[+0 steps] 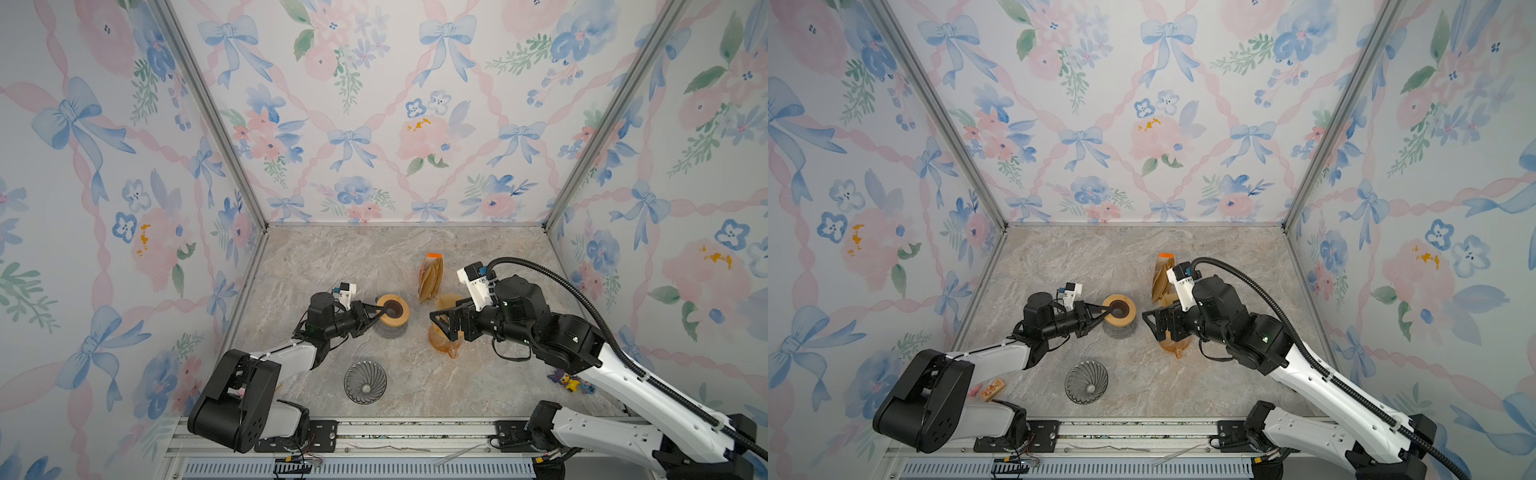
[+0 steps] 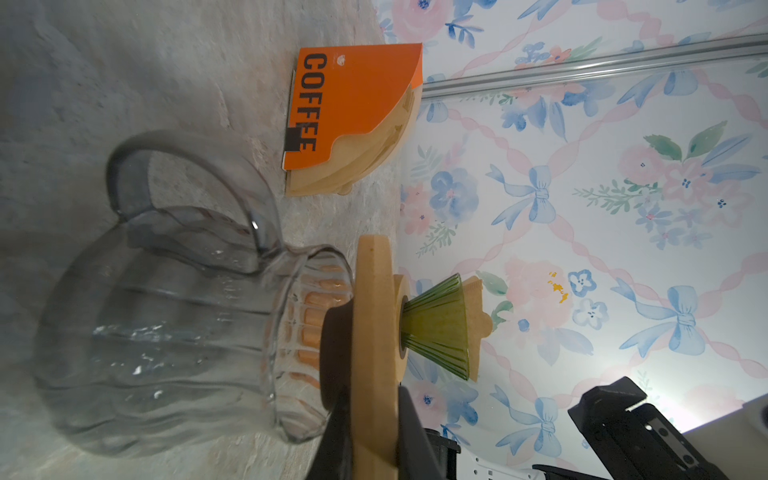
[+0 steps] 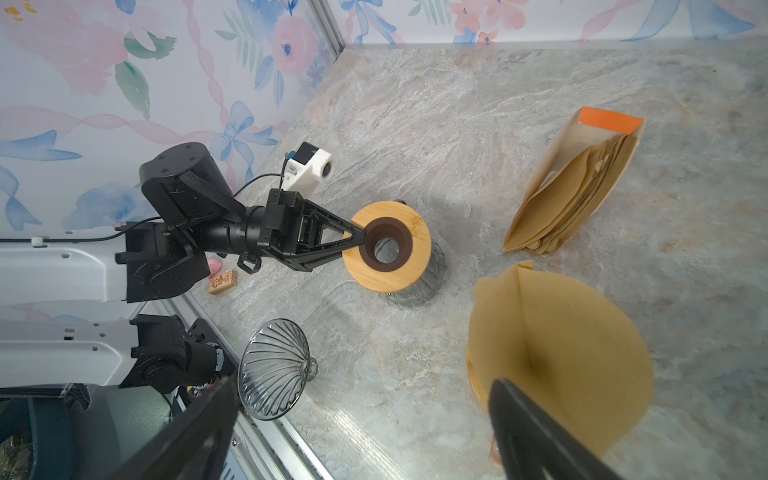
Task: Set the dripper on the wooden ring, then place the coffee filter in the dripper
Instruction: 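Set the bamboo ring on the glass pitcher's mouth and open the left gripper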
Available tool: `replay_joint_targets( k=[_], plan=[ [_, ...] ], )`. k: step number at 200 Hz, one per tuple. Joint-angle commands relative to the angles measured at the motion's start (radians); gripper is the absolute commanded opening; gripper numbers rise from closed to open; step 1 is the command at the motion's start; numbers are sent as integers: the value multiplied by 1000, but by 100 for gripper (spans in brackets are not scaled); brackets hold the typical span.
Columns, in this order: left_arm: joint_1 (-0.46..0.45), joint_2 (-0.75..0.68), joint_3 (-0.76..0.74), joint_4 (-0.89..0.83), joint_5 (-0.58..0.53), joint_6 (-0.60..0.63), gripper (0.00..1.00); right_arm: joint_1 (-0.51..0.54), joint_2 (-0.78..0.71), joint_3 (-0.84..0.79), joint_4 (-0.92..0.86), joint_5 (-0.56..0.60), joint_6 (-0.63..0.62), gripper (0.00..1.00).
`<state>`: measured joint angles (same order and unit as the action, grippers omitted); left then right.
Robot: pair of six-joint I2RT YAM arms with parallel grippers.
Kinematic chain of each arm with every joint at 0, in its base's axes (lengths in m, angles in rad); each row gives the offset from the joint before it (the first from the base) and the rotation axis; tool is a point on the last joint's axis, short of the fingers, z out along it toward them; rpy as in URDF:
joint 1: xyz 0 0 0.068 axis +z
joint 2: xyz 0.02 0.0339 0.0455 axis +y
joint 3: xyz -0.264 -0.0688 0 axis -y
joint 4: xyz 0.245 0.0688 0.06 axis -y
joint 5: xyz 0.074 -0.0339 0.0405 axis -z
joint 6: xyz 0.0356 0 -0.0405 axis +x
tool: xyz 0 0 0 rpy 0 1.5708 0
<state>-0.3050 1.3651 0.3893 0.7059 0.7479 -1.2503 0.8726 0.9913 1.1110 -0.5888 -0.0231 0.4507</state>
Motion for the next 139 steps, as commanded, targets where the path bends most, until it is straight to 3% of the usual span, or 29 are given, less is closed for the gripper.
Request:
replay_joint_targets(
  k=[1, 58, 139],
  plan=[
    [9, 18, 34, 1, 5, 39, 15, 11, 3, 34, -38, 23, -17, 96],
    [16, 49, 60, -26, 7, 52, 19, 10, -8, 15, -31, 23, -11, 96],
    [31, -7, 96, -210, -37, 137, 29, 10, -12, 8, -32, 24, -18, 96]
  ],
)
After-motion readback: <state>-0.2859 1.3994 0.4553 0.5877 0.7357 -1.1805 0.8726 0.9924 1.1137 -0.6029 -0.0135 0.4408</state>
